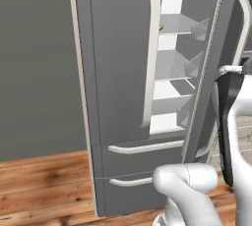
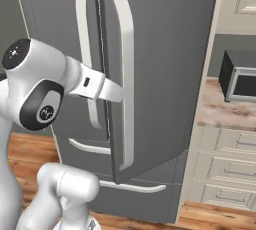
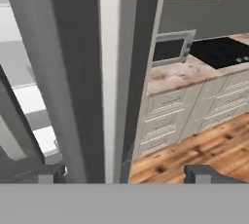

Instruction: There is a bowl on the dining counter. Grab a lemon wedge from the fridge and place it in the bowl. Then get the liquor bottle and glass cup from the cabinet and place them next to the bowl.

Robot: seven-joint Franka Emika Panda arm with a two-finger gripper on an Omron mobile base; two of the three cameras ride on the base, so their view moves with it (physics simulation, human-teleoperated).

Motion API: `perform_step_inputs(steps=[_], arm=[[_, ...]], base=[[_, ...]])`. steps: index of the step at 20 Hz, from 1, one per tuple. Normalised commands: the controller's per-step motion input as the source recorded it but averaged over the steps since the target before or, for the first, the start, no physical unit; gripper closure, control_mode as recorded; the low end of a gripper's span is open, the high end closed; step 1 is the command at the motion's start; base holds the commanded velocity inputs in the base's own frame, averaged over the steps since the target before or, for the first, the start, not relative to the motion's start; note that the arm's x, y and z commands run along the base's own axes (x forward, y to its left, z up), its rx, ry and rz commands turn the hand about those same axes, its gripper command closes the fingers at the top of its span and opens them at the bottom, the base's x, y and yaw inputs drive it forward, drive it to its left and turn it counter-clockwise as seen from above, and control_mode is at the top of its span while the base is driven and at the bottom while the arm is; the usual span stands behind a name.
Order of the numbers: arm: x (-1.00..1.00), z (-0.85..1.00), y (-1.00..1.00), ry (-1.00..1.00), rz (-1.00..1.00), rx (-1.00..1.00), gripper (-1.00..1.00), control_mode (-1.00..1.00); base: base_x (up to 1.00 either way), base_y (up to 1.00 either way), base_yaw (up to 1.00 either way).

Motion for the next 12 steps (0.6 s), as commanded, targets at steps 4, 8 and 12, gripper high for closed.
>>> perform_step_inputs(steps=[4, 8, 12], arm=[[-0.66, 0.01, 0.9, 0.01, 0.01, -0.18, -1.0, -1.0], [0.02, 0.01, 1.0, 0.14, 0.12, -0.19, -1.0, -1.0], [0.24, 0.0, 1.0, 0.14, 0.16, -0.17, -1.0, -1.0]], base=[[0.0, 0.0, 0.0], [0.0, 0.0, 0.0], [0.0, 0.0, 0.0]])
